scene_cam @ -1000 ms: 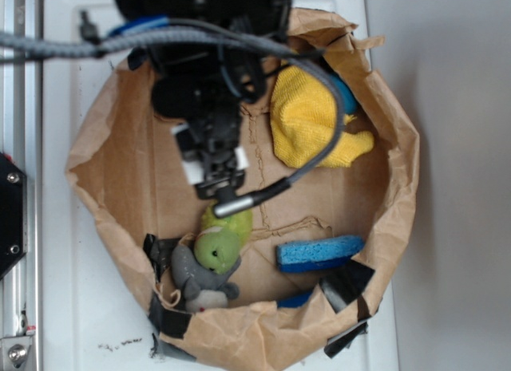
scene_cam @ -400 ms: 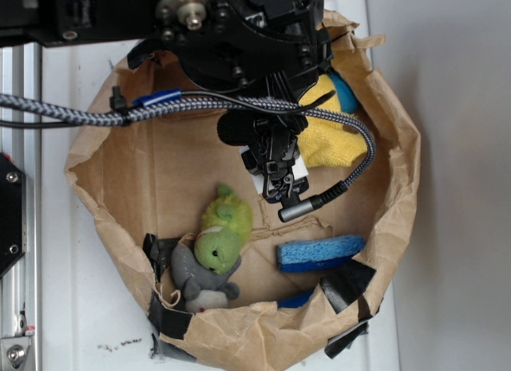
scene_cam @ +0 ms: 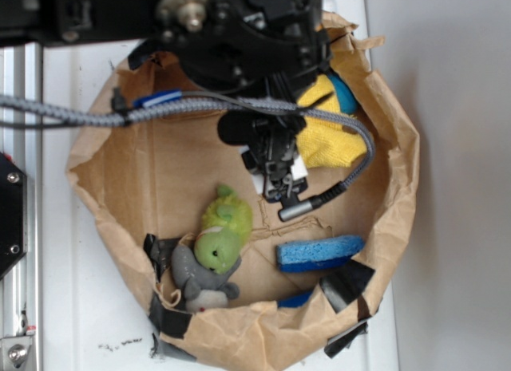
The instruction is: Grab the yellow cloth.
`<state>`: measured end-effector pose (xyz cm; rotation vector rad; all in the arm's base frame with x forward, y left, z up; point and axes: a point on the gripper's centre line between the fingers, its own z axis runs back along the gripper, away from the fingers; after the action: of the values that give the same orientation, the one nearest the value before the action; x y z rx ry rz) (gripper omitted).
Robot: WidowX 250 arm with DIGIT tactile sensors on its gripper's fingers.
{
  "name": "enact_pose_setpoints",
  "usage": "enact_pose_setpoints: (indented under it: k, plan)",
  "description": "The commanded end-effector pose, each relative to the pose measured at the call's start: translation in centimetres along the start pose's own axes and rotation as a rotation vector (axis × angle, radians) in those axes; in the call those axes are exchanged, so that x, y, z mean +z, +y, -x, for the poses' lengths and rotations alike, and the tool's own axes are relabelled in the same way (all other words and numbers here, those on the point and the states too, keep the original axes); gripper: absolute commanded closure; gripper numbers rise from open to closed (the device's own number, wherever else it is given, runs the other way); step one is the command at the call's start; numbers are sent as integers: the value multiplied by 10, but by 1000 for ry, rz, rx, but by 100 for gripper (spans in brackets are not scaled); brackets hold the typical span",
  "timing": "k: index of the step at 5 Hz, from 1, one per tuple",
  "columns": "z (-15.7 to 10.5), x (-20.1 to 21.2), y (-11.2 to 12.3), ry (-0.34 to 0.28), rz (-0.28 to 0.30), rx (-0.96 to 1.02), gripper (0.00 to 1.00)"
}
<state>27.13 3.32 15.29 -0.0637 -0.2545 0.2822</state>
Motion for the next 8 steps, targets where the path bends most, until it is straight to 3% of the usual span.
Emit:
enact_pose_setpoints:
  k: [1, 2, 3, 5, 7, 8]
  plan:
    - [-6, 8, -1, -32, 6, -2, 0]
    - [-6, 8, -1, -32, 6, -2, 0]
    - [-22, -9, -8, -21, -13, 18, 0]
    - [-48, -42, -18, -30, -87, 64, 0]
    - [-28, -27, -1, -38, -69, 33, 0]
    - [-12, -28, 13, -17, -106, 25, 0]
